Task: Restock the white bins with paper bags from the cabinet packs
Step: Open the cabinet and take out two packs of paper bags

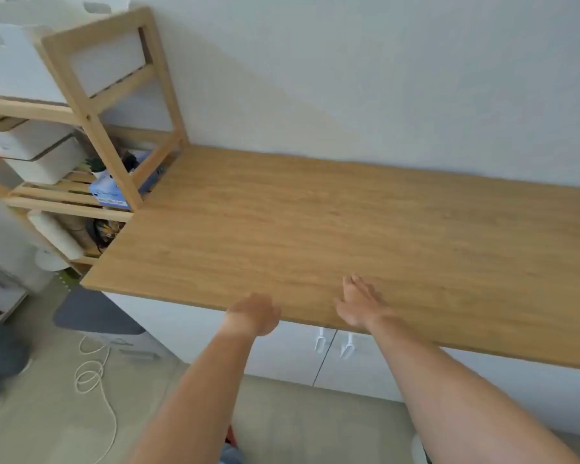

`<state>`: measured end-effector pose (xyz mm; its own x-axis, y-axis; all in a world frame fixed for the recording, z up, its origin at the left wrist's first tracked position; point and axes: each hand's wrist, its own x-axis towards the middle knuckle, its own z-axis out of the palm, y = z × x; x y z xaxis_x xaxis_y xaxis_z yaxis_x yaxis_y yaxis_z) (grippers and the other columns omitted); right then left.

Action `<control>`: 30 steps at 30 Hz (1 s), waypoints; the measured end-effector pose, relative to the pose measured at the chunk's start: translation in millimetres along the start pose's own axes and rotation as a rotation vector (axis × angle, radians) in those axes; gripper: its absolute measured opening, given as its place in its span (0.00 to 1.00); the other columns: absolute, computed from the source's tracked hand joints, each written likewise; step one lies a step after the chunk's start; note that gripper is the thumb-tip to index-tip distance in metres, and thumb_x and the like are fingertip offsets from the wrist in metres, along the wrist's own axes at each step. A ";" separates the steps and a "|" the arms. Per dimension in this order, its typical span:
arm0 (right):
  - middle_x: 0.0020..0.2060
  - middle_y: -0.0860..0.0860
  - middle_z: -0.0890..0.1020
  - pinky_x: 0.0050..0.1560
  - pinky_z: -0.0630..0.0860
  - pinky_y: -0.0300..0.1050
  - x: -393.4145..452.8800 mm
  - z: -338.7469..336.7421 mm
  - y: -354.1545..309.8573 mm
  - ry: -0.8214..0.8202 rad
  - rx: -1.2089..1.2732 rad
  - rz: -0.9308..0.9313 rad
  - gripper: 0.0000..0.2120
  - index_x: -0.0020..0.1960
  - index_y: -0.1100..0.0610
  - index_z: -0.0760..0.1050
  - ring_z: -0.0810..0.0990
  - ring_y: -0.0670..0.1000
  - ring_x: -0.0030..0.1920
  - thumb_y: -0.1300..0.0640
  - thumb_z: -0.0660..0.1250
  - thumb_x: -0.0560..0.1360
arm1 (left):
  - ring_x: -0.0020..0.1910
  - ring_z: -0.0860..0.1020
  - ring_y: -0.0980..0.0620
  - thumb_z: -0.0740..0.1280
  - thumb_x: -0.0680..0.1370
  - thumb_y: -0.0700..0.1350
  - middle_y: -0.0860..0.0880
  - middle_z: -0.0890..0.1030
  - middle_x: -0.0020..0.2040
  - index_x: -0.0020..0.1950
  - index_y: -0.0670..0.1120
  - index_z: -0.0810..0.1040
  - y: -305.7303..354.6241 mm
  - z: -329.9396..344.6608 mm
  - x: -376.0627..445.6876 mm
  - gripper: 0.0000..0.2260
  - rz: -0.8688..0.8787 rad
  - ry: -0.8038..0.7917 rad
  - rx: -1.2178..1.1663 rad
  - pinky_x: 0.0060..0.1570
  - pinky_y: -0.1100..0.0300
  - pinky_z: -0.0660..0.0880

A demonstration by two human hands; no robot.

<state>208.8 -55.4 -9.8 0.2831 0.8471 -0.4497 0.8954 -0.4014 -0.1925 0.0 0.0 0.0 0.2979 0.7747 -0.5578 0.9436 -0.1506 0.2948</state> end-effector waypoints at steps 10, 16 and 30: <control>0.80 0.54 0.38 0.79 0.40 0.51 -2.4 79.9 44.9 0.044 -0.035 -0.126 0.32 0.81 0.58 0.38 0.37 0.52 0.80 0.50 0.51 0.86 | 0.63 0.73 0.39 0.50 0.83 0.44 0.40 0.75 0.64 0.66 0.41 0.70 49.8 118.2 6.4 0.16 -0.094 -0.116 -0.324 0.62 0.48 0.70; 0.81 0.54 0.40 0.78 0.36 0.51 -3.8 108.4 52.2 0.232 -0.073 -0.153 0.30 0.81 0.59 0.38 0.38 0.53 0.80 0.51 0.49 0.86 | 0.59 0.77 0.39 0.51 0.84 0.44 0.41 0.79 0.57 0.65 0.41 0.70 82.9 149.5 32.6 0.14 -0.093 0.043 -0.433 0.56 0.50 0.72; 0.81 0.56 0.44 0.79 0.39 0.53 -45.1 130.3 58.1 0.345 -0.133 -0.092 0.29 0.81 0.61 0.43 0.41 0.54 0.80 0.53 0.48 0.85 | 0.54 0.77 0.40 0.52 0.84 0.42 0.41 0.78 0.54 0.61 0.40 0.68 50.5 184.3 11.6 0.10 -0.034 0.090 -0.430 0.56 0.44 0.73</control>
<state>203.3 -162.3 -114.4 0.2785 0.9540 -0.1110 0.9527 -0.2890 -0.0937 77.8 -111.8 -134.5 0.2363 0.8281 -0.5083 0.8008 0.1303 0.5846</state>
